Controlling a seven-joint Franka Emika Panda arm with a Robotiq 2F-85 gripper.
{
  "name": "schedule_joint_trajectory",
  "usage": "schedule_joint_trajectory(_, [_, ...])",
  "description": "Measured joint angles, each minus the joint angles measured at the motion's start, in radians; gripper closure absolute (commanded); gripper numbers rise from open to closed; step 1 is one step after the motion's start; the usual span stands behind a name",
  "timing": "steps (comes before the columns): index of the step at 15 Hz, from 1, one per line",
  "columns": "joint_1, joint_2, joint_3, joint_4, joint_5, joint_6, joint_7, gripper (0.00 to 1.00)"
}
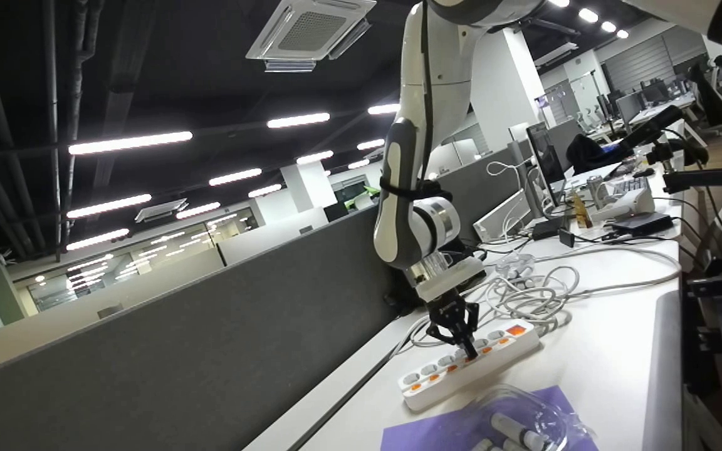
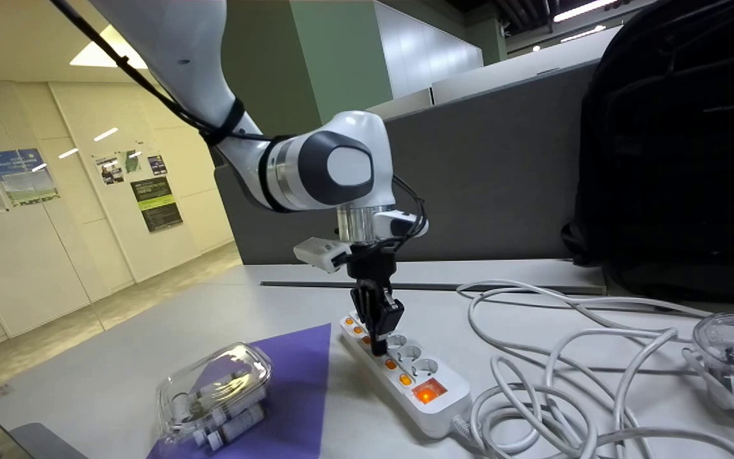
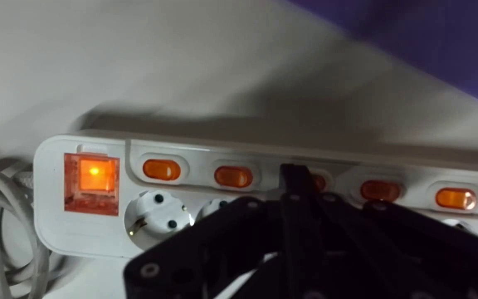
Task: Turn off the fourth switch from the top on the adapter
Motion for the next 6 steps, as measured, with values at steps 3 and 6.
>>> schedule_joint_trajectory(3, [-0.089,0.007,0.052,0.014,0.099,-0.036,-0.176,1.00])
schedule_joint_trajectory(6, [-0.113,0.023,0.063,0.045,0.126,-0.109,-0.225,1.00])
